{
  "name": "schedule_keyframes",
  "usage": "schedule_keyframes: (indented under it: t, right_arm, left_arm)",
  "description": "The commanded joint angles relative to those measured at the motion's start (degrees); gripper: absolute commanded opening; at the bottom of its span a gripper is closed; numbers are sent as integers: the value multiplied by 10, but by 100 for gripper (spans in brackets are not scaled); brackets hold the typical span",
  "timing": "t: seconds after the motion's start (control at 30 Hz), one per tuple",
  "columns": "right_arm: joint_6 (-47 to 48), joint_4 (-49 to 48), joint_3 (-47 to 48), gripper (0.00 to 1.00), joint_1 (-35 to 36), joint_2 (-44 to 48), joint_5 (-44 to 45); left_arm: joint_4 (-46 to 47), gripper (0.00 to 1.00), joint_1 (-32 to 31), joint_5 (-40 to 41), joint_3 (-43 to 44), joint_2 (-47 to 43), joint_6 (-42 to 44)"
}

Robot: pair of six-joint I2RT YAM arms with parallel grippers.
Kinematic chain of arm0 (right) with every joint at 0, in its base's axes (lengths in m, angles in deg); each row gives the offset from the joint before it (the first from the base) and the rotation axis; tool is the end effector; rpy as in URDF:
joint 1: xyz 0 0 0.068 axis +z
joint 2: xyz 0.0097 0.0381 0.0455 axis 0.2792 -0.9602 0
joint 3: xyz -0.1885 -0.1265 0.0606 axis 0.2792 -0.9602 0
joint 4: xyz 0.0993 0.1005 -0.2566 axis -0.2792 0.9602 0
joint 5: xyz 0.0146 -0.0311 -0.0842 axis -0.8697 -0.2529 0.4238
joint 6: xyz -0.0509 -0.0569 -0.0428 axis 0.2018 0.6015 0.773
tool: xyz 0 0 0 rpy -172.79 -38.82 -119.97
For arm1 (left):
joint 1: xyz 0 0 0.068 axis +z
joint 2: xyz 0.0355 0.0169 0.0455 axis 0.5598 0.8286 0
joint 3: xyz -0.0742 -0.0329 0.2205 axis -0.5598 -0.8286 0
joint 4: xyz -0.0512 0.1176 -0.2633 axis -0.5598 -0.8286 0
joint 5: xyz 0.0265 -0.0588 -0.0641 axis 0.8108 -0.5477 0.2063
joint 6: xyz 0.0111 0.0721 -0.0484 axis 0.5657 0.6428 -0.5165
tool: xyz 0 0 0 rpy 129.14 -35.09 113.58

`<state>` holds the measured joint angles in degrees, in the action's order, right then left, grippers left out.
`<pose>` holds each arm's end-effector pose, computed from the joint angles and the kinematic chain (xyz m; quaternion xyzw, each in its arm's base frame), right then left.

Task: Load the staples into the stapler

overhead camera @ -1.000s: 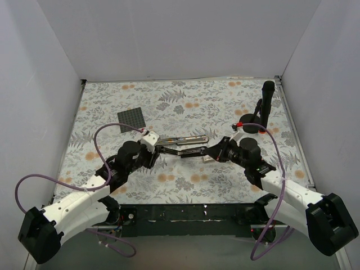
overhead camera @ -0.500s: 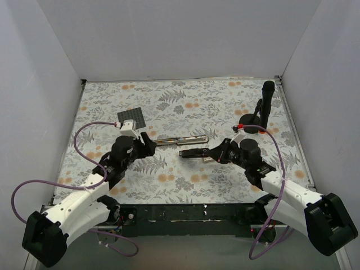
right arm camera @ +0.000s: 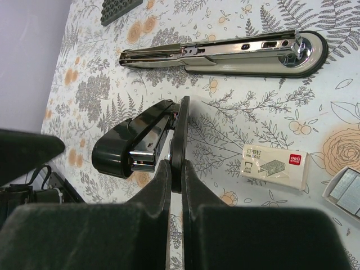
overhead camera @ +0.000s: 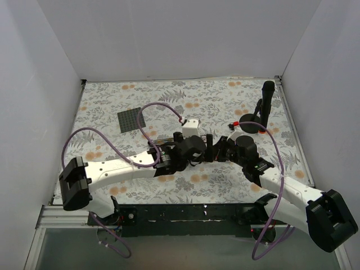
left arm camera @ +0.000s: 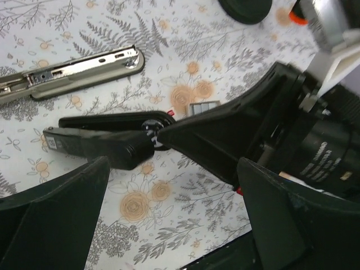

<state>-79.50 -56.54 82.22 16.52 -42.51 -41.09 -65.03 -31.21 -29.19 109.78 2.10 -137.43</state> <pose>0.2477 0.1746 0.1372 0.0044 0.8118 0.4002 0.4252 0.1950 -0.3333 0.2299 -0.2337 0.8361 -0.3611 0.3404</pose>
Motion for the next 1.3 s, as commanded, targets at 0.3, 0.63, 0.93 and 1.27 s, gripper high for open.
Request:
schedule_keyframes:
  t: [0.3,0.63,0.93,1.27]
  right_arm:
    - [22,47,15,1,9,8,35]
    - [20,45,14,1,11,10,34]
    - [20,43,12,1,12,9,33]
    - [22,47,7,1,13,12,40]
  left_arm:
    - [-142,77,-60,209,62,91,-26]
    - [-101,65,-60,226,65,114,-2]
    - [-85,64,-60,237,72,130,11]
    - [-99,48,-43,268,36,79,9]
